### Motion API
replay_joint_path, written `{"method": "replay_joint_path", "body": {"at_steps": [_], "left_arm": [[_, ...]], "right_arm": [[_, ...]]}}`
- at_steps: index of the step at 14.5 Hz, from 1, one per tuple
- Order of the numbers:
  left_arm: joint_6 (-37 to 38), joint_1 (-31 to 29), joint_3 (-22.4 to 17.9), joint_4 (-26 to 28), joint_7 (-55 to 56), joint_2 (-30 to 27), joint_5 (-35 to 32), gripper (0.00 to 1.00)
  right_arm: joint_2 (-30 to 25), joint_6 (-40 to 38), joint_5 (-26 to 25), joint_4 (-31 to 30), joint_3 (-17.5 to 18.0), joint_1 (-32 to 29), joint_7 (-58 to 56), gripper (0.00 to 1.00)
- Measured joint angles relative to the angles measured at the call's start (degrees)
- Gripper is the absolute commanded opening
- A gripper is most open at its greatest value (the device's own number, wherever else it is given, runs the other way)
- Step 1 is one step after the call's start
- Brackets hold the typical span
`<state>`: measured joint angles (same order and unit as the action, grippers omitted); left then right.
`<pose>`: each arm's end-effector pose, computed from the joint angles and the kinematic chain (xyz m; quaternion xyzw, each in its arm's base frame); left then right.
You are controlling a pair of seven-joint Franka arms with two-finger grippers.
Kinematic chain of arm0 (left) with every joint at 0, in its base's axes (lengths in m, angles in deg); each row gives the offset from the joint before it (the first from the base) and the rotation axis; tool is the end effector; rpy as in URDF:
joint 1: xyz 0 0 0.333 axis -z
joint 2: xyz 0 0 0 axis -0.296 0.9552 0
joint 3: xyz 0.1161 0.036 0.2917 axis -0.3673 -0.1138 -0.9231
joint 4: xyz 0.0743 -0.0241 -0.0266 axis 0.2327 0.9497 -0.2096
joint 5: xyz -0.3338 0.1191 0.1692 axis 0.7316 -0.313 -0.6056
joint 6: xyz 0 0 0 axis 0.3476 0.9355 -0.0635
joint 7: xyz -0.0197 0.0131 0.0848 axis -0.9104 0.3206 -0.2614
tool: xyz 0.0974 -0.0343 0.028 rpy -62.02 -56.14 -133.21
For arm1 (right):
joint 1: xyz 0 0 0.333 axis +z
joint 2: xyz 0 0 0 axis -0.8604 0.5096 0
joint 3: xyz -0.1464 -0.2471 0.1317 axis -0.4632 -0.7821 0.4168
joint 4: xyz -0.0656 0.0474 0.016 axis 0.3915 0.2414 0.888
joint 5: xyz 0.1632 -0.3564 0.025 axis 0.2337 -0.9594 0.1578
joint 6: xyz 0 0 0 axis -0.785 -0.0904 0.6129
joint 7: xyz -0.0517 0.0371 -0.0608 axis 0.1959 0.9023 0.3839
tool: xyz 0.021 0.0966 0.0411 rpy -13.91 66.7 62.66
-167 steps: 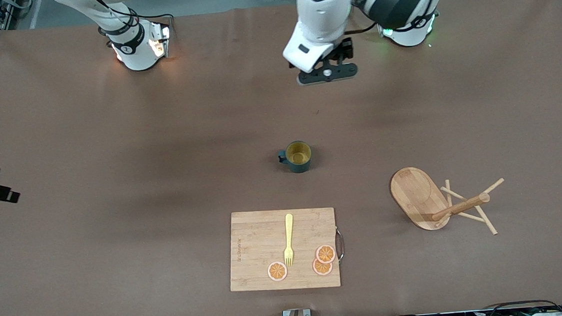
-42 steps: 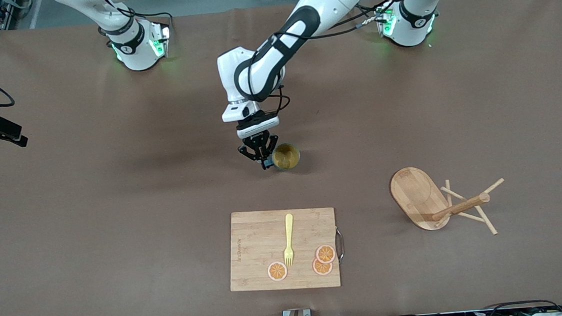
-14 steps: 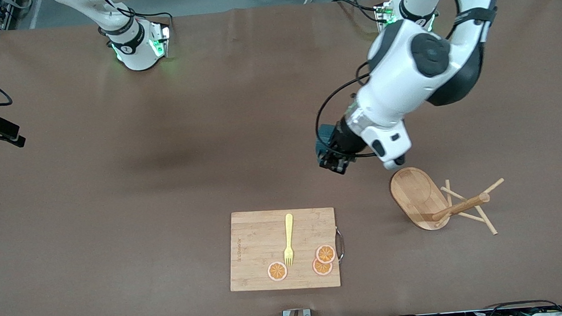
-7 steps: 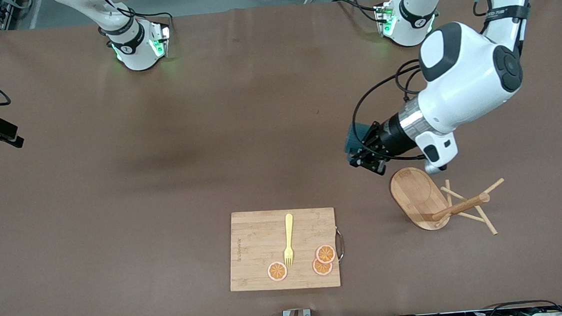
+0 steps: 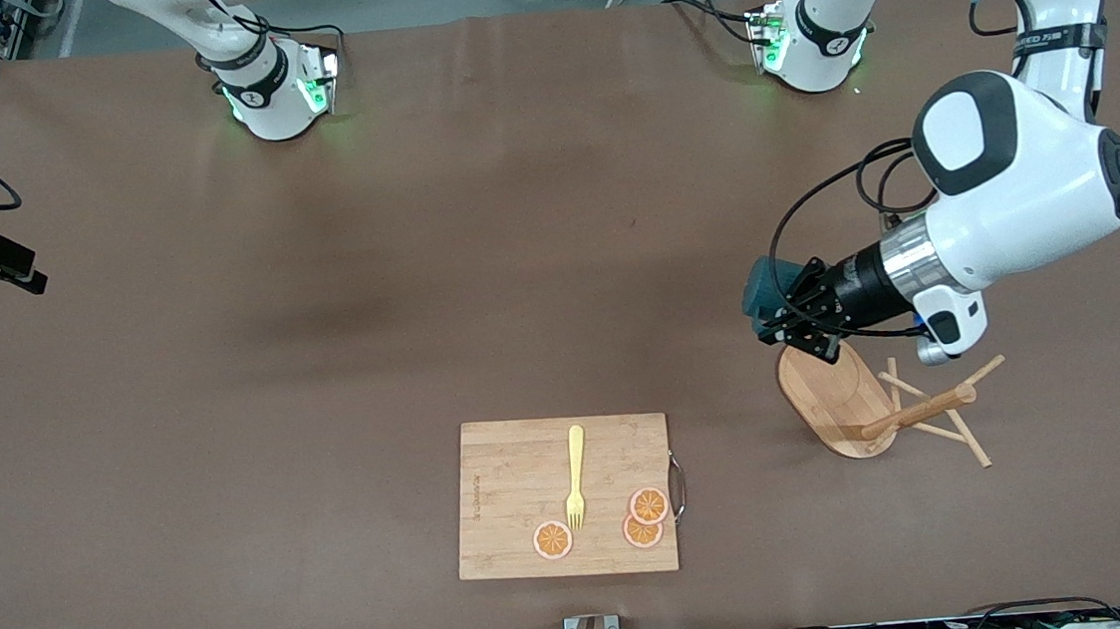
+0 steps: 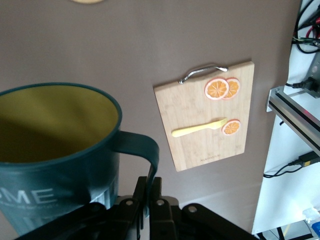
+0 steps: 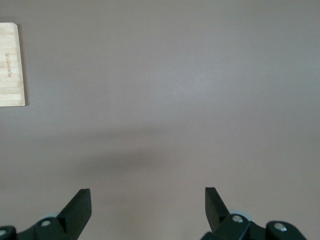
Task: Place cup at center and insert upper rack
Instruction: 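Carry the mug with the left gripper to the wooden mug tree, then hook the mug handle onto a mug tree peg with the left gripper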
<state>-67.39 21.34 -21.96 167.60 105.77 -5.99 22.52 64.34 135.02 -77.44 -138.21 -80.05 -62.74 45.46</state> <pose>0.6305 -0.1869 0.4524 0.7746 0.5634 -0.1525 0.2436 0.5530 -0.0558 0.6141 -0.9993 0.0327 -0.0191 0.0003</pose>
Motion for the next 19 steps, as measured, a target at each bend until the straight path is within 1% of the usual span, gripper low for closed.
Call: {"method": "replay_joint_path", "body": {"at_steps": [3, 7, 10, 19], "left_arm": [[0.89, -2.07, 0.00, 0.97, -3.35, 0.00, 0.05, 0.01], [1.05, -3.39, -0.01, 1.41, -8.05, 0.03, 0.41, 0.01], [0.98, -4.13, -0.03, 1.42, -11.88, 0.31, 2.76, 0.01], [-1.69, -5.16, -0.14, 0.69, -14.29, 2.54, 4.00, 0.01]], "right_arm": [[0.00, 0.00, 0.00, 0.04, 0.00, 0.00, 0.00, 1.00], [0.00, 0.01, 0.00, 0.07, 0.00, 0.00, 0.00, 1.00], [0.00, 0.01, 0.00, 0.08, 0.01, 0.01, -0.01, 1.00], [0.00, 0.00, 0.00, 0.09, 0.26, 0.37, -0.07, 1.00]]}}
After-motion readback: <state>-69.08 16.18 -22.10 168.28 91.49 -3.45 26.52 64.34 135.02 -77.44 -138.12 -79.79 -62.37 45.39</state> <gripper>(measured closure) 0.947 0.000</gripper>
